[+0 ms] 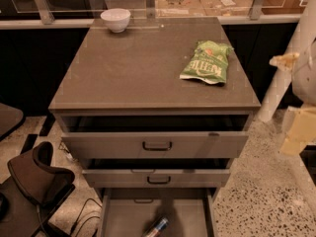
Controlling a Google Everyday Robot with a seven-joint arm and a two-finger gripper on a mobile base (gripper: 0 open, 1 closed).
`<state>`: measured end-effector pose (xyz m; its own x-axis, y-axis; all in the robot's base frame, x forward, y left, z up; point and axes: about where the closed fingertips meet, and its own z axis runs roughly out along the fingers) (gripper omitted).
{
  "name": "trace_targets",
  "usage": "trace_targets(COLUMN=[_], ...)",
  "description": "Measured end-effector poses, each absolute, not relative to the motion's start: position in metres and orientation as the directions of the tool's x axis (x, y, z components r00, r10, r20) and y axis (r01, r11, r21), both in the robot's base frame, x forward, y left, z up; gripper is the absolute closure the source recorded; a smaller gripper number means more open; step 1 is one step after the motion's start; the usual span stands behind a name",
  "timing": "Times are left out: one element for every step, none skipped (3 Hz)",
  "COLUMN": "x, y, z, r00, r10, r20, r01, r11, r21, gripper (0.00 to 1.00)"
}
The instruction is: Pick redbull can from bottom drawer and place on counter
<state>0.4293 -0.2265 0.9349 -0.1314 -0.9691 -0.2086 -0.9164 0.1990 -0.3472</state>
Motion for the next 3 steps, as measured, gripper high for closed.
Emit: trace_targets(x=[0.422, 0.419, 0.418], y=[-0.226, -0.218, -0.204], z=[0.890, 0.838, 0.789], r00=[-0.042, 0.045, 0.115], r10=[-0.985, -0.994, -0.992], r20=[-0.167, -0.101, -0.050], r01=[-0.927, -0.945, -0.955], r11=[0.100, -0.010, -0.097], r21=[-0.361, -0.326, -0.282], gripper=[0.00, 0.00, 0.00])
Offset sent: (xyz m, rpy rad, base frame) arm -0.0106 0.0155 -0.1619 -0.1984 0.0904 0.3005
